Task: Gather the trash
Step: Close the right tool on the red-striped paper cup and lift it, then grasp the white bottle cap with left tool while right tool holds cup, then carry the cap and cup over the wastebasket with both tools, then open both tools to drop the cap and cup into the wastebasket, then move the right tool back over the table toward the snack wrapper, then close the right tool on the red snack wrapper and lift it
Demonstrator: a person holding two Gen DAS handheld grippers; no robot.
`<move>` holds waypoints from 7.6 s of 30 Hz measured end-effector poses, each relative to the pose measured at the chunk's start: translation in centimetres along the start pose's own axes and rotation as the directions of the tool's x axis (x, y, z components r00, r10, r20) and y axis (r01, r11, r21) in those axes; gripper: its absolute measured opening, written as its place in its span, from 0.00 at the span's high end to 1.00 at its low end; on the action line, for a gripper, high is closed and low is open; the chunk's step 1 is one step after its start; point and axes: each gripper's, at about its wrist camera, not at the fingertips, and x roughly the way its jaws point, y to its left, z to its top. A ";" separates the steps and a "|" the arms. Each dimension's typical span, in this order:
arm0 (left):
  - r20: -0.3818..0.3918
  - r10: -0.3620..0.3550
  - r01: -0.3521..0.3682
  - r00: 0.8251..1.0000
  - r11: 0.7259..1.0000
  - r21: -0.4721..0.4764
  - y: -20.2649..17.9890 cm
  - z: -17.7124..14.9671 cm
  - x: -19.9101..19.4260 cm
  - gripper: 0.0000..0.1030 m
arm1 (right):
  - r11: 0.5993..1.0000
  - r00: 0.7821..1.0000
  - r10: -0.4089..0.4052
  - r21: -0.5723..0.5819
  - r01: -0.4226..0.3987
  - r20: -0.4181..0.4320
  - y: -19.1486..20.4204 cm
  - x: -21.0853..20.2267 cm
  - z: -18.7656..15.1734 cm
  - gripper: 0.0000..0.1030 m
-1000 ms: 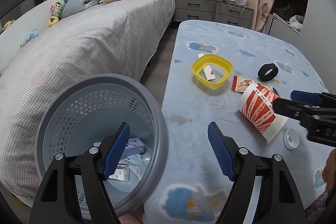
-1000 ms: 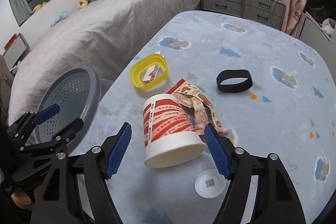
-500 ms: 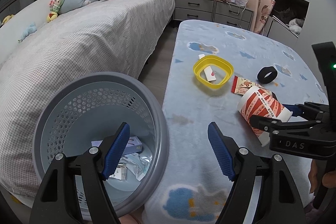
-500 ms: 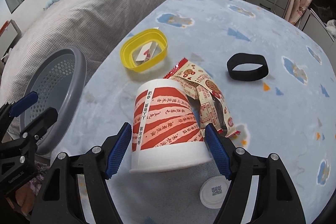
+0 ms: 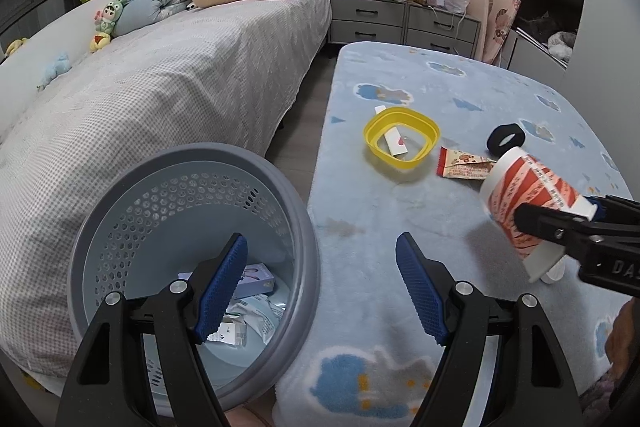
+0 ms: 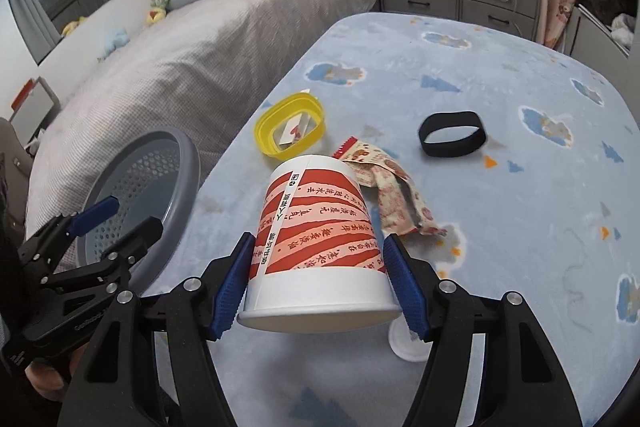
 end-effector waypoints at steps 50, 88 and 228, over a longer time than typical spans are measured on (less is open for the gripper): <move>-0.155 -0.225 0.257 0.962 0.938 0.232 -18.8 -2.9 2.7 0.62 | 0.935 0.980 -0.139 0.344 0.083 0.143 -13.8 -8.6 -4.5 0.38; 0.024 0.100 -0.098 0.995 0.993 -0.068 10.5 0.2 -1.8 0.62 | 0.987 0.988 0.148 -0.064 -0.144 0.050 10.3 0.3 2.8 0.38; 0.006 0.021 -0.021 1.000 0.999 -0.035 3.1 1.9 1.7 0.30 | 0.989 0.990 -0.138 -0.060 0.136 -0.024 -2.8 4.6 2.8 0.30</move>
